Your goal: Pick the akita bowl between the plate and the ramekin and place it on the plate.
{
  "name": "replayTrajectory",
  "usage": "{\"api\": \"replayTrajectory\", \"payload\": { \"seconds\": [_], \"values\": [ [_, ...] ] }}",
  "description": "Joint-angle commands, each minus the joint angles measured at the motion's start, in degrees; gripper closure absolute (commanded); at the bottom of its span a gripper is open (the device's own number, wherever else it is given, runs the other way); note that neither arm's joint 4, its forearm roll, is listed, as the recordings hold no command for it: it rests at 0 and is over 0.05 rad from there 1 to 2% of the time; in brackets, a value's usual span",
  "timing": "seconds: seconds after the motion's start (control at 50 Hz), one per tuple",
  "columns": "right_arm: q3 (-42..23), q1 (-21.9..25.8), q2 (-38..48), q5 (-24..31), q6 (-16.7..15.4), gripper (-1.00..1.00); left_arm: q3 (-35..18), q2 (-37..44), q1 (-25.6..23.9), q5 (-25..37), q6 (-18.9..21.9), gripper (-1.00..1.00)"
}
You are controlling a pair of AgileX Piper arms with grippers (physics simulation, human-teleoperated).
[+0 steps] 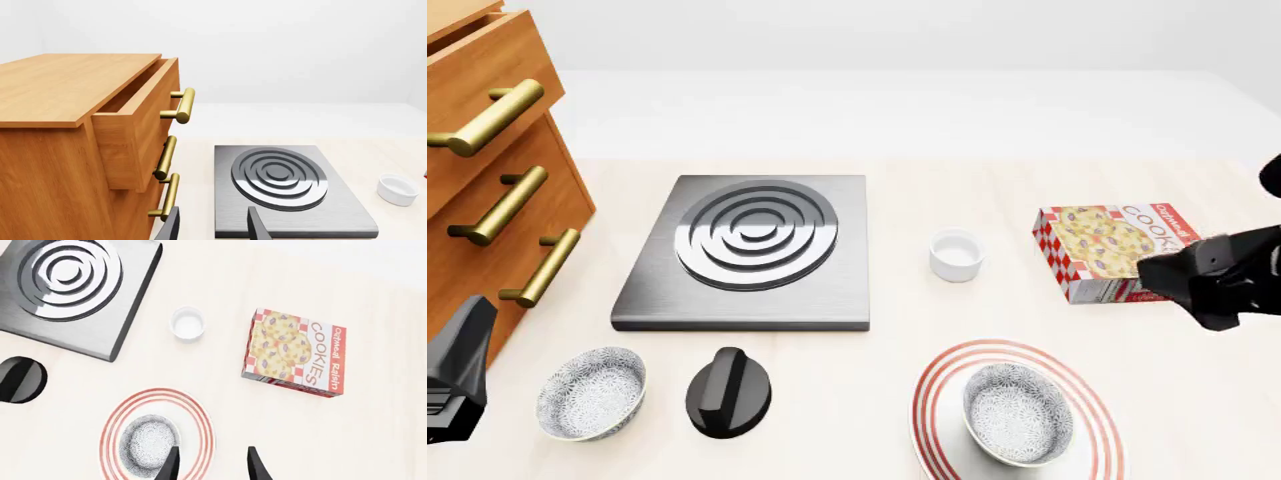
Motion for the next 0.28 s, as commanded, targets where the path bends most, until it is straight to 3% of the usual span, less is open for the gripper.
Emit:
{"api": "replayTrajectory", "payload": {
  "seconds": [0.02, 0.28],
  "values": [
    [-5.8, 1.8, -2.5, 3.0, 1.2, -1.0, 0.0, 0.0, 0.0, 0.0, 0.0, -1.0],
    [-4.6, 2.1, -2.7, 2.5, 1.5, -1.0, 0.0, 0.0, 0.0, 0.0, 0.0, -1.0]
  ]
}}
